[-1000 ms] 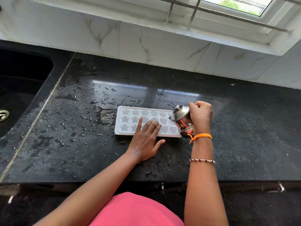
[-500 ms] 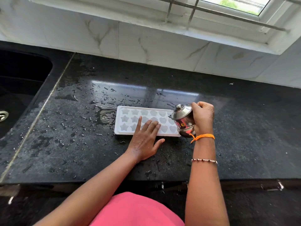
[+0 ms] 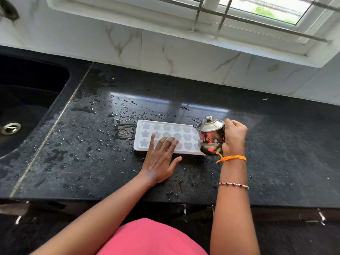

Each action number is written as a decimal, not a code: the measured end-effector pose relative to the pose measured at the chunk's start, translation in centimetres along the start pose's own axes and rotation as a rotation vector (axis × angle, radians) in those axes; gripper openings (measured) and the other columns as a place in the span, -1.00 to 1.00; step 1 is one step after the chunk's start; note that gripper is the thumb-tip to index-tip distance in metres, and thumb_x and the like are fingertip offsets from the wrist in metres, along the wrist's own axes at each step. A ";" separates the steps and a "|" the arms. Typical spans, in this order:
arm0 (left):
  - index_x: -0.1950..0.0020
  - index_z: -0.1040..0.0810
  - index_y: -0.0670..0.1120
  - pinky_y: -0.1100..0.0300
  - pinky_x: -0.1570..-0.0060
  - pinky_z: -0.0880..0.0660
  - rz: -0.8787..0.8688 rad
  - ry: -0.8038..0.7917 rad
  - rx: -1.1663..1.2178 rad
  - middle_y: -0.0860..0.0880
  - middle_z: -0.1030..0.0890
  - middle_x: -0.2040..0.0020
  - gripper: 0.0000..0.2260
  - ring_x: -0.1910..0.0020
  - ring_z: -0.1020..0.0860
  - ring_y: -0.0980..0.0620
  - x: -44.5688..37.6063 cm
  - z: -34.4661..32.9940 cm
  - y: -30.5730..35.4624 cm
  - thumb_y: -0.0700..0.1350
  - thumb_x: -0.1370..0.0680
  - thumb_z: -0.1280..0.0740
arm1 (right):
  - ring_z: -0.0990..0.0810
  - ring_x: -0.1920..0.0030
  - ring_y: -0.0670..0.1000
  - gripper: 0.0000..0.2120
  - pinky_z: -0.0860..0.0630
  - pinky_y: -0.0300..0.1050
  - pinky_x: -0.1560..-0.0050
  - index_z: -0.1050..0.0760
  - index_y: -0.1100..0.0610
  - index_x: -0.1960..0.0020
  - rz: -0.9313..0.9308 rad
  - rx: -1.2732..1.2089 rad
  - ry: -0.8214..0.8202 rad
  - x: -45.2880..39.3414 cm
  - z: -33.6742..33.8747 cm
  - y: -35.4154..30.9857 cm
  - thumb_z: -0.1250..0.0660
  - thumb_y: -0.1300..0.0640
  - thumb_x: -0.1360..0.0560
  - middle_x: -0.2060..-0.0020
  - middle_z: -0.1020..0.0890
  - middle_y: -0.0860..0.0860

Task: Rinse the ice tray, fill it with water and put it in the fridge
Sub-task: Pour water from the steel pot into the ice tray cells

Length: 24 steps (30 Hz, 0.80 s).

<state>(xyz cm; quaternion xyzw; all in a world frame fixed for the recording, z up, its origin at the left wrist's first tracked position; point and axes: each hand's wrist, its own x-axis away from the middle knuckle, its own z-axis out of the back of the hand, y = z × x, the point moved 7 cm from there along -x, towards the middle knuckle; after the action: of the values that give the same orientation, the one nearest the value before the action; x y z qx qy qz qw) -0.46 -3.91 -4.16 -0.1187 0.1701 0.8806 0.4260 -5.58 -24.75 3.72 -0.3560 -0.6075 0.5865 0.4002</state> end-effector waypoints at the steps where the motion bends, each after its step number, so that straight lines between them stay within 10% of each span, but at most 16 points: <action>1: -0.33 -0.44 -0.11 -0.18 -0.41 0.02 0.007 0.004 0.000 -0.05 -0.51 -0.26 -0.50 -0.26 -0.42 -0.08 0.2 0.1 -0.2 0.16 -0.53 -0.10 | -0.13 0.58 -0.15 -0.58 -0.12 -0.37 0.56 -0.15 0.07 0.53 0.006 -0.009 0.002 0.1 -0.1 -0.1 -0.22 0.40 -0.37 0.67 -0.15 -0.19; 24: -0.29 -0.49 -0.14 -0.22 -0.36 -0.04 -0.031 -0.027 -0.052 -0.09 -0.53 -0.27 -0.49 -0.27 -0.47 -0.14 1.0 0.0 -0.9 0.16 -0.54 -0.08 | -0.17 0.46 -0.05 -0.65 -0.15 -0.15 0.38 -0.19 0.07 0.58 0.113 0.283 -0.100 1.2 -3.6 0.0 -0.28 0.23 -0.28 0.58 -0.18 -0.09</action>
<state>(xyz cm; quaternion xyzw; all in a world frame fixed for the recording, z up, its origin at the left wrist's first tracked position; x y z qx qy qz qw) -0.36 -2.71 -4.63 -0.1207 0.1397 0.8795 0.4386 -2.85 -22.16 3.77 -0.3002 -0.5169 0.7048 0.3820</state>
